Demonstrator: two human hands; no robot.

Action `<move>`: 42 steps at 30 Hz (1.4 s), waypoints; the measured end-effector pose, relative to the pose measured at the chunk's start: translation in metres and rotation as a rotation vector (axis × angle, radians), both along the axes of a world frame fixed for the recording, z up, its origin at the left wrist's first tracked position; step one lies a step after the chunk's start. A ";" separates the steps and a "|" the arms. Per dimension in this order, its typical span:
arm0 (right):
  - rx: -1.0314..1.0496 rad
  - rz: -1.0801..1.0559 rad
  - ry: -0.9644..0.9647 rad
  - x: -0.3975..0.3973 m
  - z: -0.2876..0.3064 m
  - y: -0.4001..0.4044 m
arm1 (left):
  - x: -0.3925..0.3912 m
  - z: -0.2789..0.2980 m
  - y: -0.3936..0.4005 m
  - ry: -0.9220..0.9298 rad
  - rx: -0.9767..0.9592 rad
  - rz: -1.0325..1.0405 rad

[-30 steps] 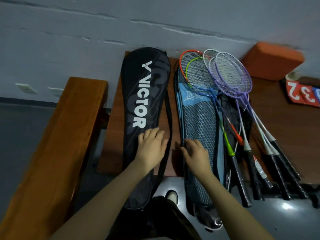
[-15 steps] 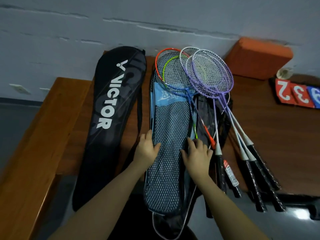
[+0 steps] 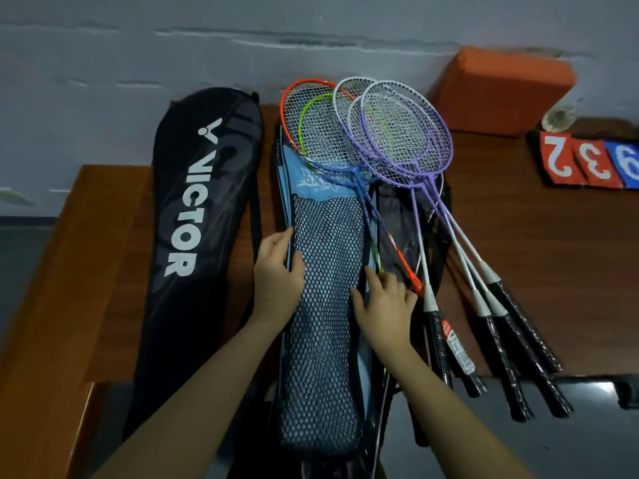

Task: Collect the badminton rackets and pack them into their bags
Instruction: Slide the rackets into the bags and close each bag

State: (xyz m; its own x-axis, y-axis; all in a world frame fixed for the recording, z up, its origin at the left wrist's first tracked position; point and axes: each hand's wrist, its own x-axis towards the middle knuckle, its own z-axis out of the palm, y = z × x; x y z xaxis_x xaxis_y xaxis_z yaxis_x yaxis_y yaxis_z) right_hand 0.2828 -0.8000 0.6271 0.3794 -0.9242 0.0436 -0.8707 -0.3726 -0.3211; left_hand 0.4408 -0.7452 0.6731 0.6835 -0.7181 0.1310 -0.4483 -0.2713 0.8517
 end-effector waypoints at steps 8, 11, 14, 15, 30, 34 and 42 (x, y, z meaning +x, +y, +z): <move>0.075 -0.025 -0.019 0.021 0.002 0.010 | 0.001 0.008 0.039 -0.028 0.042 -0.004; 0.125 -0.036 -0.021 0.026 -0.001 0.013 | 0.011 -0.004 0.048 -0.027 0.127 -0.058; 0.150 -0.047 -0.047 0.033 -0.001 0.010 | 0.017 -0.014 0.050 -0.046 0.228 -0.060; 0.155 -0.040 -0.068 0.036 -0.001 0.009 | 0.019 -0.017 0.050 -0.071 0.249 -0.045; 0.053 0.027 -0.020 0.041 -0.001 0.006 | 0.043 -0.034 0.015 -0.193 0.396 -0.045; 0.132 0.033 -0.078 0.043 -0.001 0.002 | 0.043 -0.028 0.014 -0.158 0.266 -0.048; 0.296 0.003 -0.526 0.048 0.022 0.006 | 0.032 0.026 0.021 -0.066 -0.036 0.025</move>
State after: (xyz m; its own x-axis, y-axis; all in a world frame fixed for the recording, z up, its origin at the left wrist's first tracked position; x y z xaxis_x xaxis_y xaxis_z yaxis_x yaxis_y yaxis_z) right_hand 0.3311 -0.7939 0.6494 0.3795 -0.9246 -0.0324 -0.5655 -0.2041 -0.7991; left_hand 0.4727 -0.7244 0.6990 0.6903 -0.6949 0.2013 -0.4970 -0.2533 0.8300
